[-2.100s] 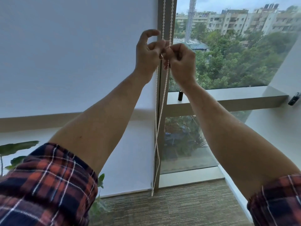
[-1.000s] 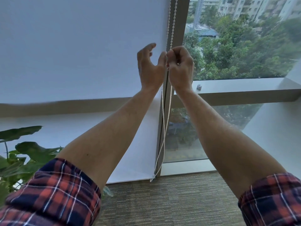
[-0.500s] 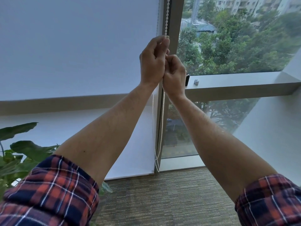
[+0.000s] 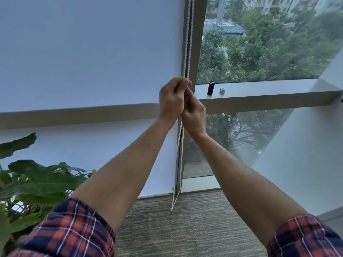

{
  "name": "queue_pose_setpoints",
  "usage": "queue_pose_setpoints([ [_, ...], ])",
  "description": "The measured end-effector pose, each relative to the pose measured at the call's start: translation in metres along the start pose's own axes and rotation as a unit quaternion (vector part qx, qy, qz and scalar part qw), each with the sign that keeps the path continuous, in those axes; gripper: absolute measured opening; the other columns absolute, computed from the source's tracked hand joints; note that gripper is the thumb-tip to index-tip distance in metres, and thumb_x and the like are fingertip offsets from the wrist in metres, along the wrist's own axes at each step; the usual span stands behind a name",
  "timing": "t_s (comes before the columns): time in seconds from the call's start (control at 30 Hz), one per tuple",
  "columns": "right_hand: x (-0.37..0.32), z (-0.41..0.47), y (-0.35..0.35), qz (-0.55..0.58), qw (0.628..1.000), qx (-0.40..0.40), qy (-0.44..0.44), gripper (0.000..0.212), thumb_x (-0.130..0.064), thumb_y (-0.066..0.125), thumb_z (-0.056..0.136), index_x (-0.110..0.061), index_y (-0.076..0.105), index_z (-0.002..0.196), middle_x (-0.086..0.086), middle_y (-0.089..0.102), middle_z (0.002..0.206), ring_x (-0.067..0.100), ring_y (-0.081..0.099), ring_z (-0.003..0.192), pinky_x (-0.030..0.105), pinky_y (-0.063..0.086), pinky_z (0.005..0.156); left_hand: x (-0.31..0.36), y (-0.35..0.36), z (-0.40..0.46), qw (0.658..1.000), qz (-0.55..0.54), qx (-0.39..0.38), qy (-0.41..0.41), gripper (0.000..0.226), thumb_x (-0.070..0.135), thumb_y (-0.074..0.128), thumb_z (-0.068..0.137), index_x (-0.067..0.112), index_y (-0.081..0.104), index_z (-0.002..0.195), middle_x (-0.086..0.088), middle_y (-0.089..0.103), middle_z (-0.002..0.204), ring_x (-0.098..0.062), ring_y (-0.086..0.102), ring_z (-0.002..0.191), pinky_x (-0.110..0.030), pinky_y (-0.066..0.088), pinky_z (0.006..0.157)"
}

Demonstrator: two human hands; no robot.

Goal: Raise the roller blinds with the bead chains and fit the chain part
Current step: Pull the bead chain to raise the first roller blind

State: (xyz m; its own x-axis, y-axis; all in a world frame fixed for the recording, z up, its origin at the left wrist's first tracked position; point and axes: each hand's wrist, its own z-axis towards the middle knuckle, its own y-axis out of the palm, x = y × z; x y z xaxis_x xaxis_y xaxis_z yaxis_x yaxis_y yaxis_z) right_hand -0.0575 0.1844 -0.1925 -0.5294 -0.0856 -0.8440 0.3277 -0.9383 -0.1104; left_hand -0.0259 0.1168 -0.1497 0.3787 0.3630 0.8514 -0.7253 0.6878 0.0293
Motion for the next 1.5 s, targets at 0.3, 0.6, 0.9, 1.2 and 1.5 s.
queue_pose_setpoints([
  [0.3,-0.013,0.021,-0.024,0.057,0.997,-0.006,0.042,0.025,-0.014,0.056,0.078,0.0,0.07,0.062,0.017,0.065,0.056,0.025,0.061,0.052,0.047,0.054,0.055,-0.003,-0.011,-0.005,0.999,-0.033,-0.018,-0.017,0.017,0.014,0.056,0.096,0.011,0.068,0.084,-0.004,0.063,0.061,-0.027,0.061,0.058,-0.044,0.055,0.057],
  [0.6,-0.089,0.083,-0.006,0.11,0.992,-0.022,-0.065,0.023,-0.019,0.048,0.104,-0.016,0.06,0.085,0.008,0.058,0.068,0.019,0.054,0.058,0.037,0.049,0.053,0.004,-0.01,-0.009,1.0,0.007,-0.017,-0.021,0.022,0.009,0.053,0.098,0.011,0.067,0.082,-0.004,0.062,0.06,-0.014,0.059,0.058,-0.021,0.051,0.063],
  [0.9,-0.075,0.069,0.01,0.069,0.996,-0.006,-0.056,0.033,-0.025,0.04,0.106,-0.027,0.046,0.074,-0.006,0.046,0.065,0.014,0.039,0.056,0.037,0.037,0.054,-0.001,-0.01,-0.024,0.997,0.031,-0.065,-0.036,0.028,-0.006,0.048,0.092,0.004,0.061,0.07,-0.004,0.058,0.058,-0.005,0.053,0.054,-0.016,0.044,0.055],
  [1.2,-0.053,0.056,-0.008,0.02,0.998,0.015,-0.066,0.03,-0.021,0.039,0.106,-0.024,0.047,0.077,-0.006,0.045,0.067,0.011,0.042,0.06,0.036,0.038,0.056,0.005,-0.031,-0.011,0.977,0.069,-0.203,0.018,0.014,0.005,0.061,0.09,0.003,0.074,0.095,-0.001,0.071,0.078,0.001,0.067,0.071,-0.018,0.053,0.07],
  [1.5,-0.03,0.013,-0.001,-0.028,0.998,-0.01,-0.061,0.029,-0.013,0.041,0.106,-0.018,0.045,0.077,-0.012,0.041,0.061,0.002,0.04,0.055,0.021,0.033,0.056,0.095,-0.005,0.038,0.991,-0.101,-0.063,0.063,0.028,0.019,0.04,0.104,0.001,0.06,0.099,-0.006,0.058,0.063,-0.021,0.053,0.054,-0.032,0.044,0.049],
])
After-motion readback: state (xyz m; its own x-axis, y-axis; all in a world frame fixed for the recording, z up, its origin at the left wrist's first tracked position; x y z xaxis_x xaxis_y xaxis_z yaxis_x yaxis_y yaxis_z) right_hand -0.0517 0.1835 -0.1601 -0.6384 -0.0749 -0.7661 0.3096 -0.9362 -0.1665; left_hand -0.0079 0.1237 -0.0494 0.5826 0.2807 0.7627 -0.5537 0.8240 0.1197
